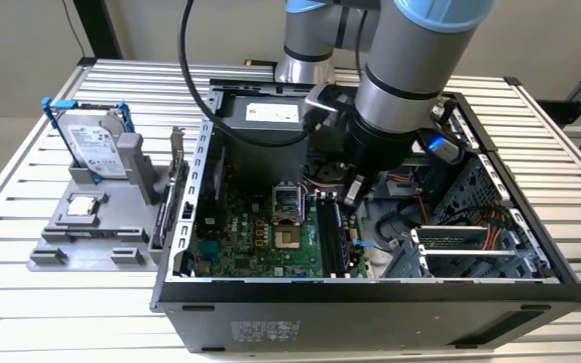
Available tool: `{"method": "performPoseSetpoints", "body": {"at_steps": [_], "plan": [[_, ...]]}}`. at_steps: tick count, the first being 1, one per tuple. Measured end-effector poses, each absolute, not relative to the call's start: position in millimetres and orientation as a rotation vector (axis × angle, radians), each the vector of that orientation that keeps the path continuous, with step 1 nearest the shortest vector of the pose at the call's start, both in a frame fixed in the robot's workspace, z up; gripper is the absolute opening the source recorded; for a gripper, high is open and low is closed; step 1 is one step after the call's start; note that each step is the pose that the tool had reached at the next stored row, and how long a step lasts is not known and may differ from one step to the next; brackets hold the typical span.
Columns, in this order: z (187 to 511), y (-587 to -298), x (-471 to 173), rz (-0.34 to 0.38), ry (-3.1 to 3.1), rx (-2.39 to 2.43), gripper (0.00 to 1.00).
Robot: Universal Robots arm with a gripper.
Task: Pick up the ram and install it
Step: 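Press down the ram until it locks into place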
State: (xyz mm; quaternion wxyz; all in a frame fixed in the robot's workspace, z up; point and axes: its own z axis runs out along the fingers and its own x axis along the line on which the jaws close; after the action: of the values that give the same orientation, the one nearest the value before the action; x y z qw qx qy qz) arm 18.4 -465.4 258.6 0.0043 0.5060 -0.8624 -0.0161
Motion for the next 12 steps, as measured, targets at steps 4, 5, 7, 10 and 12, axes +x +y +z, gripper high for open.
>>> {"method": "performPoseSetpoints", "body": {"at_steps": [4, 5, 7, 10, 12], "plan": [[258.6, -465.4, 18.6, -0.054, -2.665, 1.649, 0.0], [258.6, -465.4, 18.7, -0.055, -2.654, 1.667, 0.0], [258.6, -465.4, 18.7, -0.058, -2.632, 1.701, 0.0], [258.6, -465.4, 18.8, -0.063, -2.601, 1.751, 0.0], [258.6, -465.4, 18.8, -0.065, -2.581, 1.783, 0.0]]}}
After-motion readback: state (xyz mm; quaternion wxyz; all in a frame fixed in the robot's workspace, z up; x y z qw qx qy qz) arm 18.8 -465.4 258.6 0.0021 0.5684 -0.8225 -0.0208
